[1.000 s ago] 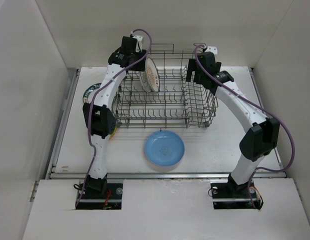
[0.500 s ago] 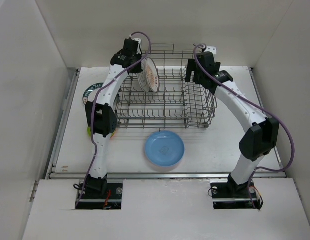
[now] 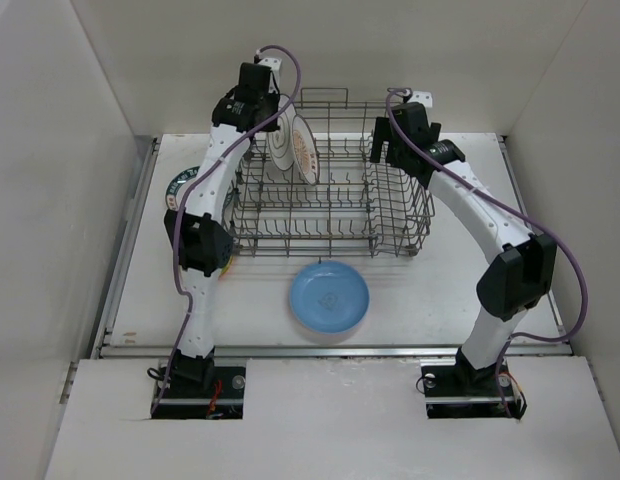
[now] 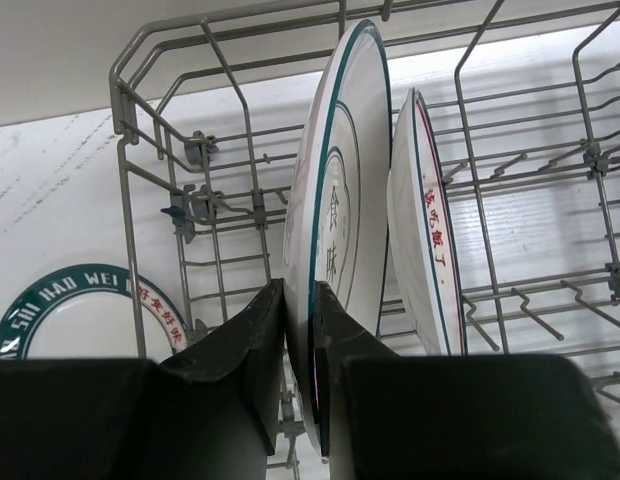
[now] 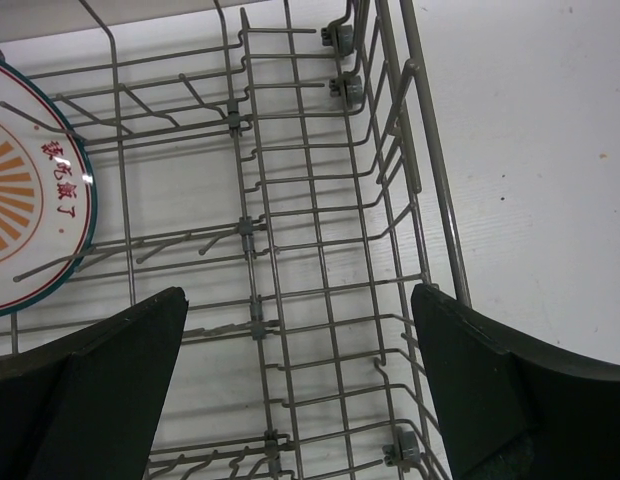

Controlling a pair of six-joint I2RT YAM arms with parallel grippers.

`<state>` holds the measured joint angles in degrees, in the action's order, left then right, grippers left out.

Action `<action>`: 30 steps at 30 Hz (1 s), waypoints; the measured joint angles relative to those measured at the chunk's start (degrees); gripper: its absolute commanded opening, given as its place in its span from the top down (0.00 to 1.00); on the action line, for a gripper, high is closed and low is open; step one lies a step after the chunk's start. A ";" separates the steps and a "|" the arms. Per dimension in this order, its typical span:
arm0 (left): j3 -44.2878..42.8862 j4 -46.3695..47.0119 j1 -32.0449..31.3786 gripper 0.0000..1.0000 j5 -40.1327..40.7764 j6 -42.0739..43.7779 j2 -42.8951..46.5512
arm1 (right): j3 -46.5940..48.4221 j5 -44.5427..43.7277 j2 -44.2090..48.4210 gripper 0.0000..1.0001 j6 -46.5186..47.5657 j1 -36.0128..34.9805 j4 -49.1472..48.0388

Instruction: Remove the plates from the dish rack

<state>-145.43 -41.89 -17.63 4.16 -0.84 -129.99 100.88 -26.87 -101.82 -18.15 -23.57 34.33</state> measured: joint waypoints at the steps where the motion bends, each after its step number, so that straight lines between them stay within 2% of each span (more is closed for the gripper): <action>1: 0.00 -0.13 0.00 1.00 0.00 0.26 0.11 | 0.04 -0.13 -0.02 0.00 0.02 0.00 -0.02; 16: 0.07 -0.37 -0.02 1.00 3.45 8.24 2.80 | 0.44 -0.59 -0.24 0.00 0.83 0.00 0.00; 30: 0.09 -0.22 0.17 1.00 5.75 11.45 7.52 | 0.76 -1.44 -0.31 0.00 2.21 0.00 -0.04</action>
<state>-145.34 -42.11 -17.45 9.91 10.61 -122.48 101.65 -28.32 -102.13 -15.94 -23.57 34.28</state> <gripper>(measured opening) 0.064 0.999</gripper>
